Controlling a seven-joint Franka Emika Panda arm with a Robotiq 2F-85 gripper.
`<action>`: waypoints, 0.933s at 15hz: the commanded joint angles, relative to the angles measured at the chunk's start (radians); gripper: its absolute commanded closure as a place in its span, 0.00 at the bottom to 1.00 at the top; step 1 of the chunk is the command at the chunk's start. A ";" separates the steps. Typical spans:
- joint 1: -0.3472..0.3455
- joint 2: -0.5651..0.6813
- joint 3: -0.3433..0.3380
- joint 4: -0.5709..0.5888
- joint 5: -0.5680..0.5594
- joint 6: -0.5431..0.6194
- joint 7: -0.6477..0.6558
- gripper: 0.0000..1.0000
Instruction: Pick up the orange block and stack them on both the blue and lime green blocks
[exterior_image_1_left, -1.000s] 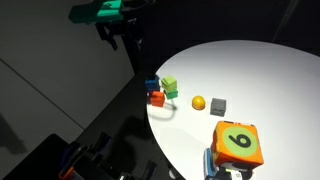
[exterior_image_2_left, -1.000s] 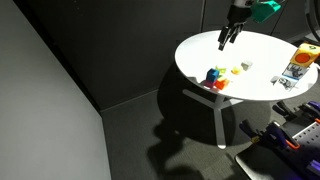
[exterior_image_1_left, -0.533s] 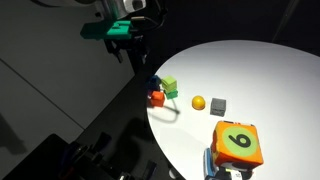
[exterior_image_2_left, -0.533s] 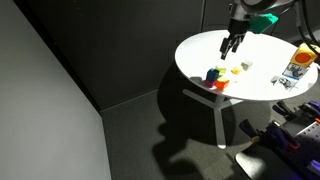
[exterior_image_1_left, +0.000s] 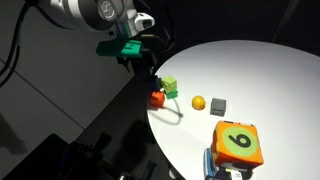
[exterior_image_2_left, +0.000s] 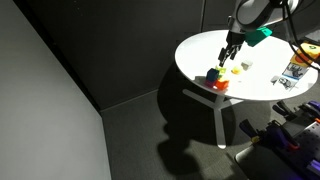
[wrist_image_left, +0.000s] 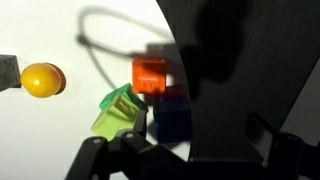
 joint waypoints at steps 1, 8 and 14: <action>-0.015 0.044 -0.006 -0.002 -0.024 0.071 0.015 0.00; -0.040 0.137 -0.024 0.017 -0.031 0.107 0.007 0.00; -0.065 0.210 -0.028 0.032 -0.040 0.143 0.002 0.00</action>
